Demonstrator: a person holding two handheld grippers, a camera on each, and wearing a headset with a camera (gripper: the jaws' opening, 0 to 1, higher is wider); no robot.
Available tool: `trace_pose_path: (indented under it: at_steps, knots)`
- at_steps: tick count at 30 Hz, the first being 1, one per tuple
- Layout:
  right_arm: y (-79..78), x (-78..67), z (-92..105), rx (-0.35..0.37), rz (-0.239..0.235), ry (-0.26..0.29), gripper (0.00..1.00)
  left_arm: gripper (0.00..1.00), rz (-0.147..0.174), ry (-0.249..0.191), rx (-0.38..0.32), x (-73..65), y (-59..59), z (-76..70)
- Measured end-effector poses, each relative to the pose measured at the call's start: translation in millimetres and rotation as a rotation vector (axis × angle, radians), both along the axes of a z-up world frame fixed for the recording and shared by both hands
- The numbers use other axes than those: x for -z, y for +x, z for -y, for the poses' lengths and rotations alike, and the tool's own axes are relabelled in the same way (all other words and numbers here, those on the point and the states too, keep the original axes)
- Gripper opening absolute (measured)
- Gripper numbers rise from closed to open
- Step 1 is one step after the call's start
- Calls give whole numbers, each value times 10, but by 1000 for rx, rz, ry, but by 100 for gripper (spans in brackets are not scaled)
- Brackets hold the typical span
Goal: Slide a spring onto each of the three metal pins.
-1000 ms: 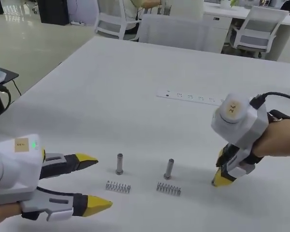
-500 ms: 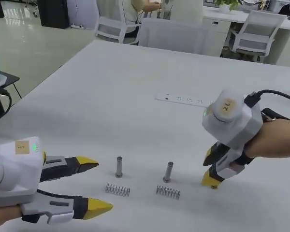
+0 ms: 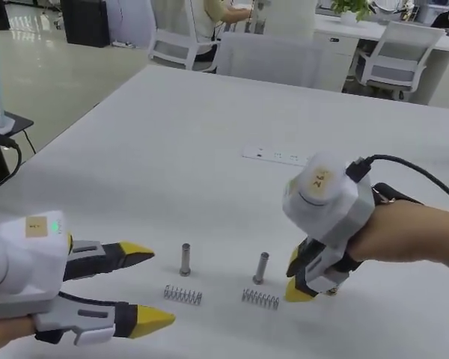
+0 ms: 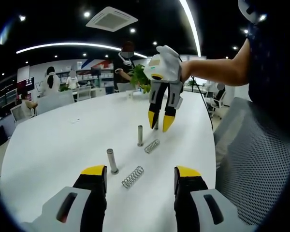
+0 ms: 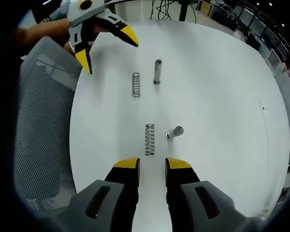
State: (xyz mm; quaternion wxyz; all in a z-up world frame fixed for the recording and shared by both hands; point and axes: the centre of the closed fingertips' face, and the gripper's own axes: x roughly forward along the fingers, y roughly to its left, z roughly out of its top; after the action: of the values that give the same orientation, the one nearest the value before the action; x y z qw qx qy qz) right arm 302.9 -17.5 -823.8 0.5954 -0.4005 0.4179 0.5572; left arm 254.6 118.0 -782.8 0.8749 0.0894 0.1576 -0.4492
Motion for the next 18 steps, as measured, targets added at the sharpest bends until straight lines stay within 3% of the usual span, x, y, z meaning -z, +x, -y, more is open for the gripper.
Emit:
trace_pose_path:
  at_steps: [18]
  knots:
    - [-50, 246, -106, -17, -34, -15, 12, 50, 0, -8, 4, -2, 16, 13]
